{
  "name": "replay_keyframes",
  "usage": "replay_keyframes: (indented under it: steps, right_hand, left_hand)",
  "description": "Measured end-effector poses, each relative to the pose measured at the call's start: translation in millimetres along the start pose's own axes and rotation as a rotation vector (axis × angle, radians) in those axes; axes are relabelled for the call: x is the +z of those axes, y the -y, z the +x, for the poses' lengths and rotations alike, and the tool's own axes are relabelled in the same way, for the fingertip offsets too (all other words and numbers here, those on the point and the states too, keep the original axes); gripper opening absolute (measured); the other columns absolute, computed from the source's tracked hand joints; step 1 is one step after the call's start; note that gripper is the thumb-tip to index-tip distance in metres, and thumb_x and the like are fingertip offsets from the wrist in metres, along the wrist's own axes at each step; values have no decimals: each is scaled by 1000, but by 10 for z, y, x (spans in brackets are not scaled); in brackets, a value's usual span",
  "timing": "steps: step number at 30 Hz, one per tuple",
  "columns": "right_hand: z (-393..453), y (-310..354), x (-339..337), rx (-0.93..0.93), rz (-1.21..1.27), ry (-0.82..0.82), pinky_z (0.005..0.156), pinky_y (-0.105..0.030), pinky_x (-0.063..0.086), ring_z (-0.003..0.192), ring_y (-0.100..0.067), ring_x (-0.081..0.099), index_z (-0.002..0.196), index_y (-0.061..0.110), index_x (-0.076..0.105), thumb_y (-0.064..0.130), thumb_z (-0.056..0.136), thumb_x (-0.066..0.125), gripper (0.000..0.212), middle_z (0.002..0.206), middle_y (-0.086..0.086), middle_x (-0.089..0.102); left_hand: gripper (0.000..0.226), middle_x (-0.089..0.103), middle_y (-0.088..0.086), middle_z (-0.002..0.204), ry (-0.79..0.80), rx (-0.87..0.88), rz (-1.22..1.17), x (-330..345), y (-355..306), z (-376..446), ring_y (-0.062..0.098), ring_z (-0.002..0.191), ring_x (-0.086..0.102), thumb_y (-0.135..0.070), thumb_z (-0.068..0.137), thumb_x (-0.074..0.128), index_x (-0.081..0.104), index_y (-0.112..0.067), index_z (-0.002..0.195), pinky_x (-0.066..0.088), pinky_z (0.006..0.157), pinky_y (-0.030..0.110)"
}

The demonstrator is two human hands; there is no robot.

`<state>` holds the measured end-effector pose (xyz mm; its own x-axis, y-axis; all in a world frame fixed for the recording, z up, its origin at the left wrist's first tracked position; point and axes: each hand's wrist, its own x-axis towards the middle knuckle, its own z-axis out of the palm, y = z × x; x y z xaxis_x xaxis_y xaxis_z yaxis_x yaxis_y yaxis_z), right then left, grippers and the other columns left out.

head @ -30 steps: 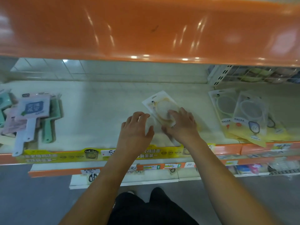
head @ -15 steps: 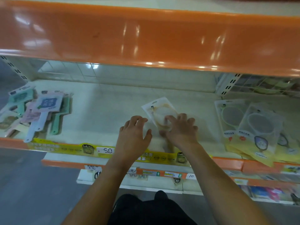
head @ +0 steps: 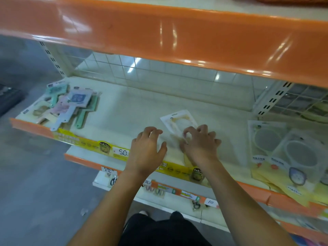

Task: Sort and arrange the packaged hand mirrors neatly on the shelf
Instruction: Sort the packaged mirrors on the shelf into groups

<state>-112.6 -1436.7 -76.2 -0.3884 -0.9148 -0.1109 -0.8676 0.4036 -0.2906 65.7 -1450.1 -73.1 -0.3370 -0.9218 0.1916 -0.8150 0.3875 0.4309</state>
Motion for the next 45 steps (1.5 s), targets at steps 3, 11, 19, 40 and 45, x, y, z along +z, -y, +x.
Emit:
replay_keyframes:
  steps: [3, 11, 19, 40, 45]
  right_hand:
    - [19, 13, 36, -68, 81, 8, 89, -41, 35, 108, -30, 39, 109, 40, 58, 45, 75, 67, 36, 118, 3, 38]
    - [-2, 42, 87, -165, 242, -27, 91, -41, 44, 111, -28, 37, 109, 35, 64, 31, 83, 64, 27, 121, 4, 42]
    - [-41, -2, -110, -135, 261, -110, 90, -40, 44, 113, -27, 36, 114, 36, 63, 35, 86, 60, 29, 125, 3, 42]
    - [-424, -902, -265, 440, 159, -604, 79, -41, 39, 93, -37, 56, 91, 29, 73, 37, 71, 54, 29, 108, -4, 59]
    - [-501, -1069, -365, 560, 136, -572, 82, -44, 39, 104, -38, 45, 99, 30, 72, 31, 76, 69, 23, 120, -3, 54]
  left_hand:
    - [40, 53, 5, 127, -8, -49, 2, -31, -2, -52, 30, 109, 57, -36, 86, 55, 59, -16, 120, 46, 84, 43]
    - [41, 54, 5, 127, -14, -91, 27, -33, -11, -125, 29, 107, 58, -36, 86, 55, 60, -15, 120, 47, 82, 43]
    - [44, 55, 5, 125, -7, -19, 14, 9, -116, -21, 29, 106, 59, -40, 86, 48, 59, -14, 120, 51, 81, 45]
    - [40, 49, 0, 130, 267, 437, -105, 507, -806, 531, 25, 115, 52, -34, 90, 55, 52, -20, 127, 42, 91, 41]
    - [39, 49, -1, 129, 294, 497, -126, 566, -911, 594, 24, 115, 52, -34, 90, 55, 52, -20, 127, 41, 92, 41]
